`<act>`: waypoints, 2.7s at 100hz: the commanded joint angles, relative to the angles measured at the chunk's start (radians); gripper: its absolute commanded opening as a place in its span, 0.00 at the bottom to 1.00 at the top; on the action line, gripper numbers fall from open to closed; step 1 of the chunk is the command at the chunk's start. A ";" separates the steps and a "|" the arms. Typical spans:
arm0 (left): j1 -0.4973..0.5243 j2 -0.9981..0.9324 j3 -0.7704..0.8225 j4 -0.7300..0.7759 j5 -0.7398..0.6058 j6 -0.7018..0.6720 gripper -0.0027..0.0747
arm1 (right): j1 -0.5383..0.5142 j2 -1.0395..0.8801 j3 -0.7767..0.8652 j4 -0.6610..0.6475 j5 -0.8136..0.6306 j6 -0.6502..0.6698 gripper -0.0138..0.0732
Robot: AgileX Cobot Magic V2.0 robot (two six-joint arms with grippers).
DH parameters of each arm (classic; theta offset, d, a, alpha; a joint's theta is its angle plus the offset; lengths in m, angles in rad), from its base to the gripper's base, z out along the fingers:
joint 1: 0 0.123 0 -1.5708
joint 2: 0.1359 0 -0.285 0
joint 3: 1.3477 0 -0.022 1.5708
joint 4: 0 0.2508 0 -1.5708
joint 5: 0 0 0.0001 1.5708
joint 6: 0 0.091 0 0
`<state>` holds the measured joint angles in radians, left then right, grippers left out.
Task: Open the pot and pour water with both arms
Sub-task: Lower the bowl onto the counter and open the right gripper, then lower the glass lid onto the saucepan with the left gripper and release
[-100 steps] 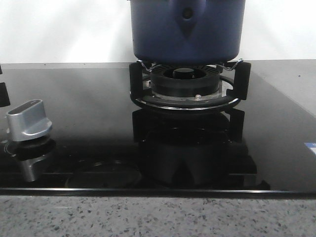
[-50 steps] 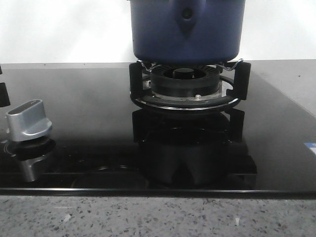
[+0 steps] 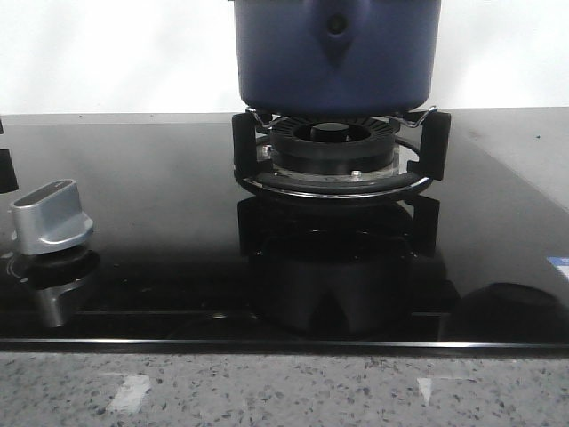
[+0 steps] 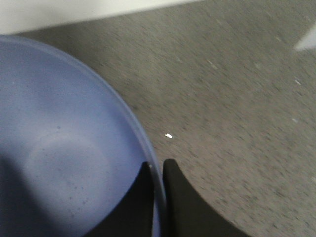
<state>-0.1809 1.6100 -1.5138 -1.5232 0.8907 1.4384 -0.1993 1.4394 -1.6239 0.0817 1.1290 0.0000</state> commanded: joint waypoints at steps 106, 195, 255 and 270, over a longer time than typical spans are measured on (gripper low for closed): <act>-0.129 -0.053 -0.040 -0.141 -0.044 0.019 0.18 | -0.171 -0.023 0.479 0.051 -0.291 -0.053 0.11; -0.219 0.042 -0.040 -0.126 -0.044 0.026 0.18 | -0.171 -0.139 0.180 0.039 -0.128 -0.053 0.58; -0.239 0.149 -0.040 -0.112 -0.015 0.052 0.19 | -0.167 -0.204 0.181 0.074 -0.159 -0.053 0.58; -0.239 0.162 -0.040 -0.102 -0.006 0.052 0.18 | -0.167 -0.204 0.181 0.076 -0.161 -0.053 0.58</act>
<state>-0.4103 1.8189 -1.5162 -1.5537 0.8531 1.4952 -0.3628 1.2625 -1.4116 0.1462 1.0290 -0.0451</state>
